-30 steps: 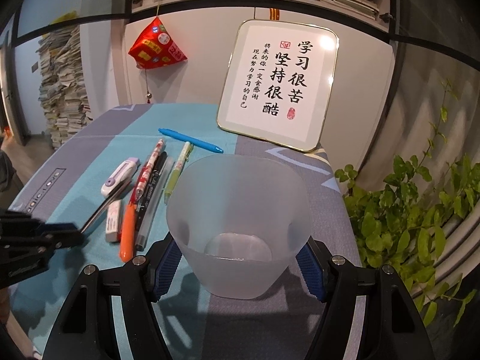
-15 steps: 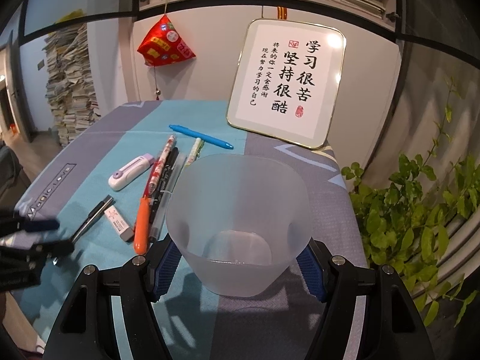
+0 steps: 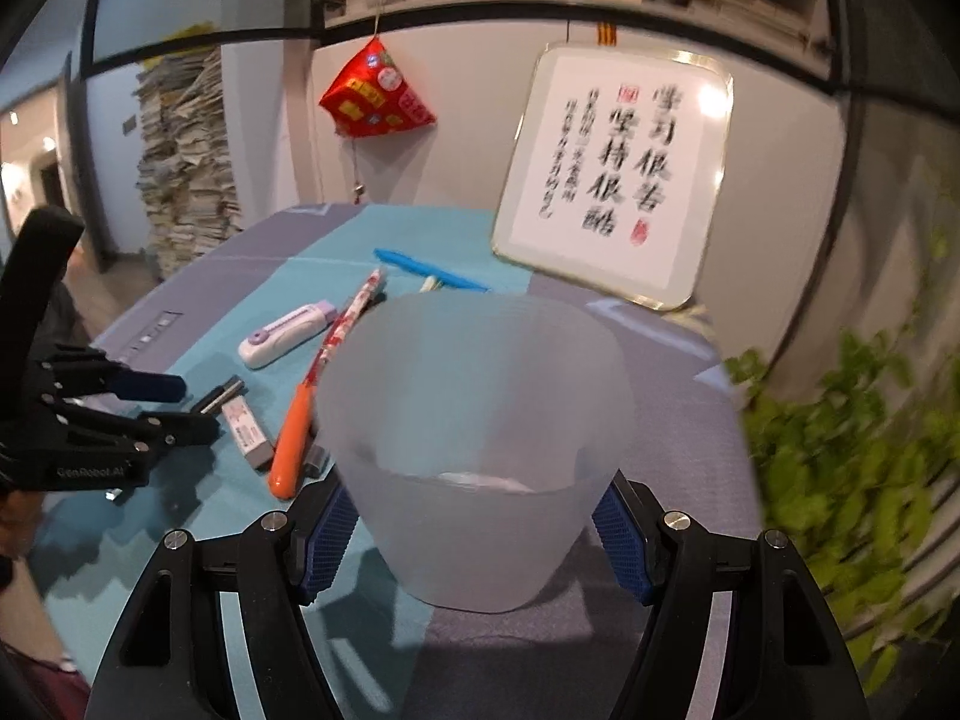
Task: Organize stationery
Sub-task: 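Grasp the box cutter with the left tool and lift it, then lower the box cutter into the cup held by the right tool and release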
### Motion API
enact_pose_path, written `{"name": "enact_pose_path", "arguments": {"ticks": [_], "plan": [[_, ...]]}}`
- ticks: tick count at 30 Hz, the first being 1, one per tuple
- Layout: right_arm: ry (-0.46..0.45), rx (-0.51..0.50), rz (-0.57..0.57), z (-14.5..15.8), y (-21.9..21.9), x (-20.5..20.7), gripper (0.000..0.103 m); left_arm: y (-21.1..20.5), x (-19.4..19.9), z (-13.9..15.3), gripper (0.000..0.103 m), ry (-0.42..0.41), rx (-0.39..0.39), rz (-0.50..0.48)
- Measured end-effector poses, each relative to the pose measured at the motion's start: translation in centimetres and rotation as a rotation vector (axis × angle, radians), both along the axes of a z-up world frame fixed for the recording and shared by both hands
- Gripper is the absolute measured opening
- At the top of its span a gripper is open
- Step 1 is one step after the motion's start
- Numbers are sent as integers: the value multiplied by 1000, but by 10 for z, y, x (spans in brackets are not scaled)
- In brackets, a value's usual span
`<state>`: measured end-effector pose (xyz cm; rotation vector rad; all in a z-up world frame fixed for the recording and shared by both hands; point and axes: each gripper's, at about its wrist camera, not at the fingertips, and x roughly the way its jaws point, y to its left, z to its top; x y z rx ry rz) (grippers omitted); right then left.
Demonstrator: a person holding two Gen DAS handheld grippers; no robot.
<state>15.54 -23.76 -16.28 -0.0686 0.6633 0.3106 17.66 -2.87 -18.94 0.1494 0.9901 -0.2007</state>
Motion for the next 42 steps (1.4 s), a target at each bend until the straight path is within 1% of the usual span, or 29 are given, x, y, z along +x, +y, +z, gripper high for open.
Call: {"name": "enact_pose_path", "arguments": {"ticks": [3, 5, 7, 9, 11, 15, 16, 21, 23, 27, 29, 32, 39, 42], "plan": [[28, 27, 5, -3, -4, 4, 72, 1, 1, 0, 42, 2, -18, 10], [29, 9, 4, -4, -1, 4, 72, 1, 2, 0, 42, 4, -24, 14], [36, -30, -1, -6, 5, 5, 72, 0, 4, 0, 42, -1, -19, 20], [43, -53, -4, -6, 8, 8, 71, -1, 7, -1, 38, -1, -18, 19], [45, -52, -6, -6, 8, 8, 71, -2, 9, -2, 28, -4, -29, 12], [47, -52, -19, -6, 6, 8, 71, -5, 12, -2, 16, -9, -27, -8], [45, -58, -20, -6, 7, 8, 71, -6, 13, -1, 9, -5, -35, -13], [40, -69, -21, -5, 9, 8, 71, -2, 9, 4, 9, -4, -58, 2], [41, -67, -23, -5, 9, 8, 71, -1, 4, 14, 9, -37, -61, 8], [40, -67, -27, -5, 8, 8, 71, -3, -10, 45, 9, -125, -57, 2], [36, -71, -33, -5, 8, 8, 71, -5, -19, 63, 9, -176, -70, -6], [33, -75, -38, -4, 7, 9, 71, -10, -30, 82, 9, -229, -94, -21], [31, -78, -41, -5, 7, 8, 71, -26, -36, 111, 9, -292, -124, -68], [28, -75, -44, -4, 7, 8, 71, -33, -35, 128, 9, -316, -161, -86]]}}
